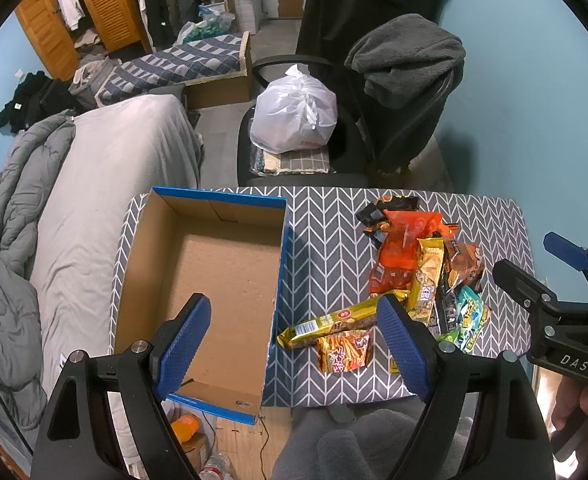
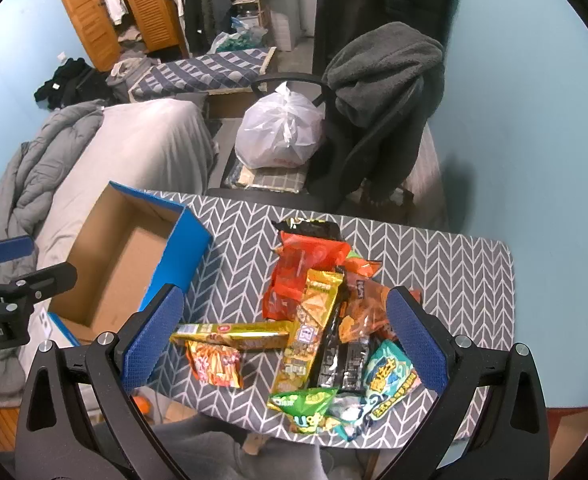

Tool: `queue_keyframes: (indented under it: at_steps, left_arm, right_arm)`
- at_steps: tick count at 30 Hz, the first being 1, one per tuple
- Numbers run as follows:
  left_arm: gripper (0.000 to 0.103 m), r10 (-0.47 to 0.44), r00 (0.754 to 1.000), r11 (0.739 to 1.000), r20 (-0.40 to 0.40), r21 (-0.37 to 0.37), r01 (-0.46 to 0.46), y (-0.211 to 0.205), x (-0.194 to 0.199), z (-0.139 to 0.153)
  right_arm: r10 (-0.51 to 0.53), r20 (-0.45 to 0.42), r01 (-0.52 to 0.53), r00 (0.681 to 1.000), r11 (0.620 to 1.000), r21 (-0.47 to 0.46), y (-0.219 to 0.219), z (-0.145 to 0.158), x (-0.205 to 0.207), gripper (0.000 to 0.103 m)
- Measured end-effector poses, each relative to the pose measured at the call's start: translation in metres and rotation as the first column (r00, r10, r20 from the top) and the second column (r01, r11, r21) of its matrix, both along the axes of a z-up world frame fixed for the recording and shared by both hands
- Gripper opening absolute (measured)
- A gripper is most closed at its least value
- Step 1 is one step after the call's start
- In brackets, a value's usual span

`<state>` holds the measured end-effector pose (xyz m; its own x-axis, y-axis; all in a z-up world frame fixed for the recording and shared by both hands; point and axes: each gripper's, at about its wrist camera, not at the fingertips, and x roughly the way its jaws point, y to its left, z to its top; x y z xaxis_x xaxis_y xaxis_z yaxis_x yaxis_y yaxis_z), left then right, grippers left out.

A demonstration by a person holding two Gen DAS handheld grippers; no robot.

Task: Organize snacks

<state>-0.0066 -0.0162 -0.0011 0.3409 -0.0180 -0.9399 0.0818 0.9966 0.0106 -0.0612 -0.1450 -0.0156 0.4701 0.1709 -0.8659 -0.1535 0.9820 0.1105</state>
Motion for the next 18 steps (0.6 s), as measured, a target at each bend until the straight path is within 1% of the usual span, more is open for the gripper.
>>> queue_keyframes:
  at_steps: [11, 18]
  left_arm:
    - [0.086, -0.025, 1.000, 1.000, -0.013, -0.007, 0.025, 0.004, -0.006, -0.003]
    - [0.086, -0.065, 0.998, 0.998, -0.021, 0.008, 0.065, 0.003, -0.007, -0.016]
  right_arm:
    - [-0.023, -0.006, 0.023, 1.000, 1.000, 0.007, -0.001, -0.001, -0.018, 0.101]
    - [-0.052, -0.029, 0.053, 0.998, 0.999, 0.013, -0.010, -0.009, -0.024, 0.101]
